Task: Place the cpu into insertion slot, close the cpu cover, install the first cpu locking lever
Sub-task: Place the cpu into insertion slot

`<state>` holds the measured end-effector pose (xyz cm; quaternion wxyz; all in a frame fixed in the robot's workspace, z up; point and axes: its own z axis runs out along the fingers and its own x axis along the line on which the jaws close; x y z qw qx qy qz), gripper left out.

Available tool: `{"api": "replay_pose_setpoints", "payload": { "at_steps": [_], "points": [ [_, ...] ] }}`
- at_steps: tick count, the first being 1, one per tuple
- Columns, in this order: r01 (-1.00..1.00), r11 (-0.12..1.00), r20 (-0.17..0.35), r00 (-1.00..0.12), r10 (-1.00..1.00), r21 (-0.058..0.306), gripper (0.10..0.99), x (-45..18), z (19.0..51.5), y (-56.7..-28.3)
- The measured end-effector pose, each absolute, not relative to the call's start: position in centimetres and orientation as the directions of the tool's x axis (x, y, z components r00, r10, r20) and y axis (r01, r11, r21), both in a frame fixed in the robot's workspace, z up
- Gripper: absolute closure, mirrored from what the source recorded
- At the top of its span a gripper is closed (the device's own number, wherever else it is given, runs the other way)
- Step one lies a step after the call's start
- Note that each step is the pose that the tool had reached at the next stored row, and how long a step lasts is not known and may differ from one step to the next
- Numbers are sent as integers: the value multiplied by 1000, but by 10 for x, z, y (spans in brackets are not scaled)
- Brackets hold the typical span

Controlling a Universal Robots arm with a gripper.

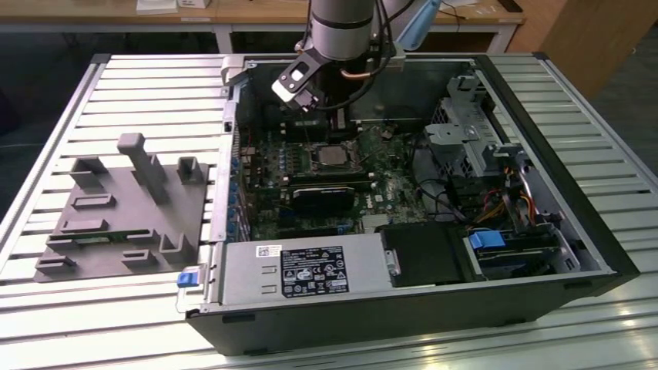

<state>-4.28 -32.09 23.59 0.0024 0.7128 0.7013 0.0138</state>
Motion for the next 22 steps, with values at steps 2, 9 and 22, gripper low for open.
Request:
{"api": "replay_pose_setpoints", "payload": {
  "at_steps": [2,9,22],
  "points": [
    [1000,-16,16,16,1000,23,984,-43,236,-321],
    [1000,-16,16,16,1000,25,984,-43,247,-321],
    [999,-16,16,16,1000,32,984,-37,263,-321]
  ]
}}
